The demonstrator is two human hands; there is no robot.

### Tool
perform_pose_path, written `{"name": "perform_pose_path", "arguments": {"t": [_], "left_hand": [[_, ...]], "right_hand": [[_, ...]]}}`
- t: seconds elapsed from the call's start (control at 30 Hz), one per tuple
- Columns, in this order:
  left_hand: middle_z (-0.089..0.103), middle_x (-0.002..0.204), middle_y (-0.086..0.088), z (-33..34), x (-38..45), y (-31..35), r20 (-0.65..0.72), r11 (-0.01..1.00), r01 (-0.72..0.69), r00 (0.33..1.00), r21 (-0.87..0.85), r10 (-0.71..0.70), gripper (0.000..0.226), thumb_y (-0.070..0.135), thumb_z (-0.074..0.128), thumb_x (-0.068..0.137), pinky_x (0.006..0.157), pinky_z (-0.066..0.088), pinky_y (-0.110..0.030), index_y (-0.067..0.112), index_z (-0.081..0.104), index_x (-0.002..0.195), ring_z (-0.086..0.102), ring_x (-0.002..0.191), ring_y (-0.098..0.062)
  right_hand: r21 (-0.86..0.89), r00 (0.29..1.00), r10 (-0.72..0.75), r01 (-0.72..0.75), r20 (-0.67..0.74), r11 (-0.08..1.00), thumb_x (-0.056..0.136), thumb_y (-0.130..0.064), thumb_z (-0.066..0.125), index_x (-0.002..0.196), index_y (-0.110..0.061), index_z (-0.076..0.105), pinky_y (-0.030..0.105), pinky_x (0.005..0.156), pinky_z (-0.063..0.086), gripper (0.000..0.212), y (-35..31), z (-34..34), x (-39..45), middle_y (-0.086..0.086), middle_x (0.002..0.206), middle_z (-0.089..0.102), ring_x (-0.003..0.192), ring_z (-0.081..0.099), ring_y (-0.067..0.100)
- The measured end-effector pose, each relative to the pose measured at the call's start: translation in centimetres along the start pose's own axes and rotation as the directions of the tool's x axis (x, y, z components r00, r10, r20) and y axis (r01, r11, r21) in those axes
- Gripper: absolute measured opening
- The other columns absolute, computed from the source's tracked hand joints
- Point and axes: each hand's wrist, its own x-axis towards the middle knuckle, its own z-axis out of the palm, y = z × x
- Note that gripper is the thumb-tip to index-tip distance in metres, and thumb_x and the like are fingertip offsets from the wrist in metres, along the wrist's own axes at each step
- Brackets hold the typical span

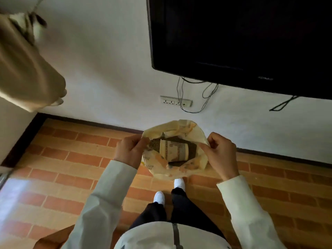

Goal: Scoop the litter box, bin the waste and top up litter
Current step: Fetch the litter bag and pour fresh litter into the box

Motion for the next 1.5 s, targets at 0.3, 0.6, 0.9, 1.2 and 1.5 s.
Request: {"name": "perform_pose_path", "arguments": {"t": [0.3, 0.6, 0.9, 1.2, 1.5], "left_hand": [[0.046, 0.055, -0.022, 11.7, -1.8, 6.2, 0.421, 0.980, -0.194, 0.893, 0.044, 0.158, 0.043, 0.038, 0.053, 0.069, 0.058, 0.035, -0.040, -0.005, 0.057, 0.064, 0.038, 0.056, -0.023], [0.048, 0.036, 0.010, 29.3, -8.6, 13.3, 0.676, 0.954, -0.298, 0.707, 0.016, 0.209, 0.019, 0.035, 0.054, 0.068, 0.064, 0.043, -0.042, 0.032, 0.060, 0.050, 0.042, 0.052, -0.025], [0.061, 0.057, -0.015, 48.0, -18.7, 20.1, 0.734, 0.942, -0.335, 0.640, 0.001, 0.227, 0.026, 0.037, 0.053, 0.066, 0.068, 0.046, -0.044, 0.015, 0.064, 0.058, 0.054, 0.063, -0.036], [0.063, 0.067, -0.024, 64.1, -24.3, 26.7, 0.815, 0.909, -0.414, 0.510, -0.048, 0.275, 0.040, 0.038, 0.052, 0.066, 0.068, 0.047, -0.048, 0.003, 0.070, 0.073, 0.055, 0.062, -0.034], [0.066, 0.065, -0.017, 80.0, -25.4, 32.4, 0.846, 0.893, -0.451, 0.478, 0.005, 0.237, 0.022, 0.026, 0.062, 0.077, 0.070, 0.048, -0.046, 0.009, 0.070, 0.066, 0.060, 0.066, -0.035]], "right_hand": [[0.000, 0.911, 0.317, -0.329, -0.265, 0.944, 0.083, -0.018, 0.070, 0.073, -0.012, 0.058, 0.017, 0.058, 0.039, 0.017, 7.3, -9.6, -8.2, 0.000, 0.068, 0.059, 0.064, 0.055, 0.013], [0.139, 0.680, 0.562, -0.572, -0.471, 0.808, 0.085, -0.021, 0.069, 0.075, -0.010, 0.062, 0.028, 0.063, 0.050, 0.016, 18.1, -21.6, -15.5, 0.005, 0.071, 0.063, 0.069, 0.061, 0.022], [0.173, 0.586, 0.587, -0.610, -0.558, 0.773, 0.084, -0.014, 0.068, 0.058, -0.017, 0.045, 0.012, 0.050, 0.035, 0.035, 30.0, -36.5, -21.0, -0.002, 0.056, 0.047, 0.054, 0.040, 0.011], [0.282, 0.421, 0.654, -0.660, -0.628, 0.696, 0.083, -0.016, 0.068, 0.063, -0.014, 0.055, 0.024, 0.056, 0.040, 0.024, 41.3, -47.8, -22.5, 0.000, 0.061, 0.053, 0.058, 0.047, 0.013], [0.309, 0.344, 0.696, -0.711, -0.631, 0.632, 0.083, -0.020, 0.068, 0.071, -0.011, 0.060, 0.036, 0.065, 0.053, 0.018, 54.4, -57.7, -18.2, 0.003, 0.065, 0.060, 0.064, 0.056, 0.021]]}}
